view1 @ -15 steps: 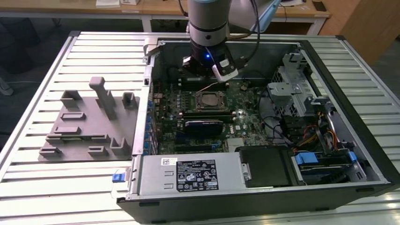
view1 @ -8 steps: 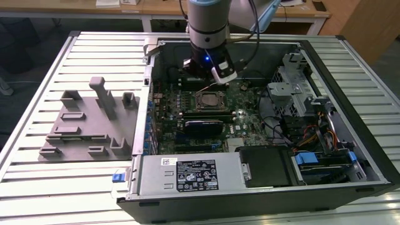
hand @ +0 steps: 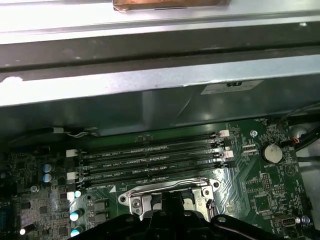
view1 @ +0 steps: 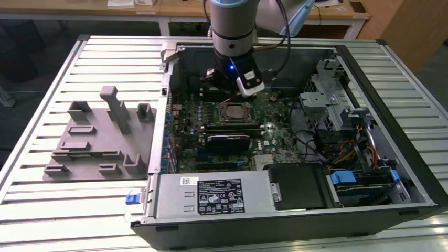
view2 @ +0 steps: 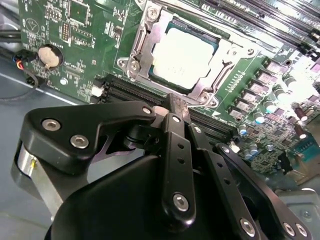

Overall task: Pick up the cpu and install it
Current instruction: 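Install the first cpu locking lever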

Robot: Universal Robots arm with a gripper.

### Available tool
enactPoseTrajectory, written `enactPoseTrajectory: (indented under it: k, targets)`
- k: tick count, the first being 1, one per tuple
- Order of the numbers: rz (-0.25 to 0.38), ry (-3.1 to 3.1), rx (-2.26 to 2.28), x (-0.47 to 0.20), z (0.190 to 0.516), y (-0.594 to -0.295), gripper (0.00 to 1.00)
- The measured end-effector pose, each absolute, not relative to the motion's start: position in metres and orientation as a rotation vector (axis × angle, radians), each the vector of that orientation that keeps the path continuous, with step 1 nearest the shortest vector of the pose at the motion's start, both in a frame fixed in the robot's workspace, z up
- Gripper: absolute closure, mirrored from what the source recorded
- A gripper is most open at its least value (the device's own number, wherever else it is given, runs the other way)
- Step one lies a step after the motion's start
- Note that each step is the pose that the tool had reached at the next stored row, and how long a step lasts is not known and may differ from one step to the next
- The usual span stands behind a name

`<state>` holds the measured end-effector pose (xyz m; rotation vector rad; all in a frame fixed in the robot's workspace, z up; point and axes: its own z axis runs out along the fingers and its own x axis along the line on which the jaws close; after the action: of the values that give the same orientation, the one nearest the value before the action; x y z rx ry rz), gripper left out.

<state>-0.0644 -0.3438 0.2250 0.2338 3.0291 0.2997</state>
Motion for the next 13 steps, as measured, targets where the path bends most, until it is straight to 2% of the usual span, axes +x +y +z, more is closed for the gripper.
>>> enactPoseTrajectory:
  k: [13]
  targets:
    - [0.258,3.023,0.287,-0.064,0.22,-0.331,0.89]
